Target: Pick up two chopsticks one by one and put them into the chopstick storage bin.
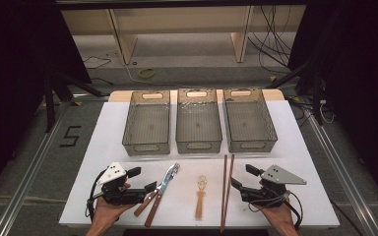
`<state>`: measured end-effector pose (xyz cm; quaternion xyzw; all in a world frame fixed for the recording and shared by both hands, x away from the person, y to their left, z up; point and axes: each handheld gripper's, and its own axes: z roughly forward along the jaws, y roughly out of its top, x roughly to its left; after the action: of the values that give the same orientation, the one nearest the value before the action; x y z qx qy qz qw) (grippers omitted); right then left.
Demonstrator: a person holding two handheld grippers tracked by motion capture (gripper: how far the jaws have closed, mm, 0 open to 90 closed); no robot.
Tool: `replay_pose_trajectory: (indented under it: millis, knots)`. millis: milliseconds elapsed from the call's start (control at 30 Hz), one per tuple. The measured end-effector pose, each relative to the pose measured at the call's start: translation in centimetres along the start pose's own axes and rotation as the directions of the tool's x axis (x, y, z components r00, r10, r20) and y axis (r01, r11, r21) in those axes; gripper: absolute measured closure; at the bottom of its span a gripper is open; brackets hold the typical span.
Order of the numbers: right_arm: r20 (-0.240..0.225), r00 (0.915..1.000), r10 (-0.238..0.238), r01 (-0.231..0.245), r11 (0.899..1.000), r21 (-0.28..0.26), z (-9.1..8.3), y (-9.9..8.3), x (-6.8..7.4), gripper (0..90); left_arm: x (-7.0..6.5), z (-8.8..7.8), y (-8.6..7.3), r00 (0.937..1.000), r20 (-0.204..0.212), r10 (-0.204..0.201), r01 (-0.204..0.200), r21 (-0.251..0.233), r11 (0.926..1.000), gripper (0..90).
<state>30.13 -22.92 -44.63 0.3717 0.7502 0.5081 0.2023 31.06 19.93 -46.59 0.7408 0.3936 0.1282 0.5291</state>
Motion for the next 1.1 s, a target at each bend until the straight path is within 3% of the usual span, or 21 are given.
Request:
replay_pose_trajectory:
  millis: [267,433,600,633,800,933,1000,1100]
  knots:
    - [0.009,1.0,0.003,-0.003,1.0,0.029,0.2,0.1,0.1,29.5,-0.3,0.1,0.4,0.9998,-0.017,-0.004,0.005,0.041,0.9991,15.9]
    - [0.05,0.9988,-0.003,-0.003,0.994,0.106,0.5,0.5,-0.1,30.7,-0.2,0.0,0.6,0.9998,-0.019,-0.006,0.007,0.041,0.9991,15.9]
    - [0.072,0.9972,0.021,-0.036,0.978,0.204,1.0,0.9,-0.4,33.5,-0.2,0.0,0.6,0.9998,-0.017,-0.013,0.014,0.045,0.9989,15.9]
    - [0.072,0.9972,0.021,-0.036,0.978,0.204,1.0,0.9,-0.4,33.5,-0.2,0.0,0.6,0.9998,-0.015,-0.012,0.013,0.047,0.9988,15.9]
    - [0.088,0.9953,0.041,-0.067,0.946,0.318,2.1,1.7,-1.0,36.2,-0.2,0.1,0.6,0.9997,-0.015,-0.021,0.021,0.046,0.9987,15.9]
    - [0.099,0.995,0.011,-0.049,0.921,0.387,3.1,2.3,-1.1,36.6,-0.1,0.0,0.6,0.9996,-0.014,-0.023,0.024,0.046,0.9987,15.8]
    - [0.1,0.995,0.011,-0.05,0.917,0.397,3.4,2.5,-1.2,37.4,-0.1,0.0,0.5,0.9996,-0.013,-0.025,0.025,0.046,0.9986,15.8]
    - [0.111,0.9938,-0.001,-0.052,0.883,0.466,4.6,3.0,-1.3,38.3,0.0,0.0,0.5,0.9996,-0.014,-0.023,0.024,0.051,0.9984,15.8]
